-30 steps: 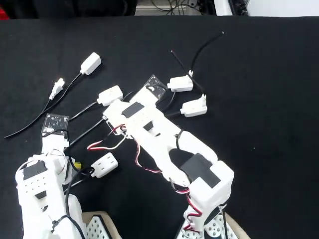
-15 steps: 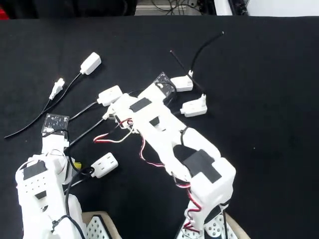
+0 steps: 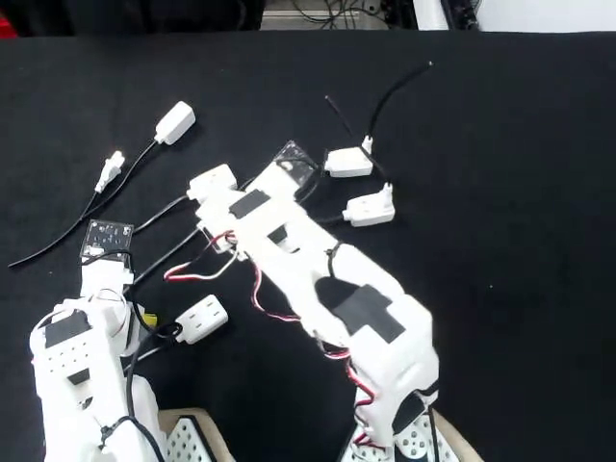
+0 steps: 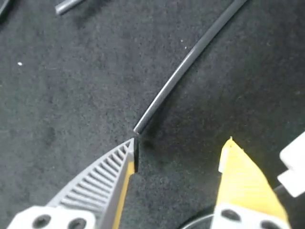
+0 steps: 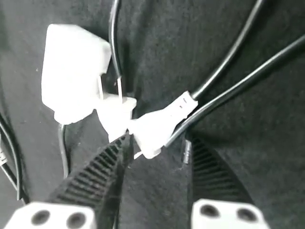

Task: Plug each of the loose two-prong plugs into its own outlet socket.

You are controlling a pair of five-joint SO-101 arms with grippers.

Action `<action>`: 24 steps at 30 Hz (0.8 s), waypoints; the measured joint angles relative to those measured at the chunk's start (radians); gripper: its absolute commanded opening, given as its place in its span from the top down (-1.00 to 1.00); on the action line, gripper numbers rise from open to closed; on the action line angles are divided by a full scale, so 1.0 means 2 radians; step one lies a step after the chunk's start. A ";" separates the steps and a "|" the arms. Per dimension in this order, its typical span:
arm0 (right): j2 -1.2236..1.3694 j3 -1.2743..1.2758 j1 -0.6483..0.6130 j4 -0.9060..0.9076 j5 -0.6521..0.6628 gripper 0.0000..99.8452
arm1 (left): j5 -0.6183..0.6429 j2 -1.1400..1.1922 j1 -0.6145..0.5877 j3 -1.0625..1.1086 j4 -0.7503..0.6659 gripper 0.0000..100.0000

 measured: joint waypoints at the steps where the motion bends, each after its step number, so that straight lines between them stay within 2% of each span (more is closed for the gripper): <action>1: 0.000 0.000 0.000 0.000 0.000 0.66 | 0.000 0.000 0.000 0.000 0.000 0.44; 6: 0.015 -0.005 -0.001 0.001 0.000 0.69 | 0.000 0.000 0.000 0.000 0.000 0.44; 10: 0.023 -0.015 -0.001 0.007 0.000 0.97 | 0.000 0.000 0.000 0.000 0.000 0.44; 17: 0.025 -0.021 -0.002 0.025 0.002 0.98 | 0.000 0.000 0.000 0.000 0.000 0.44; 24: -0.001 -0.038 -0.001 0.132 0.008 0.98 | 0.000 0.000 -0.002 0.000 0.000 0.44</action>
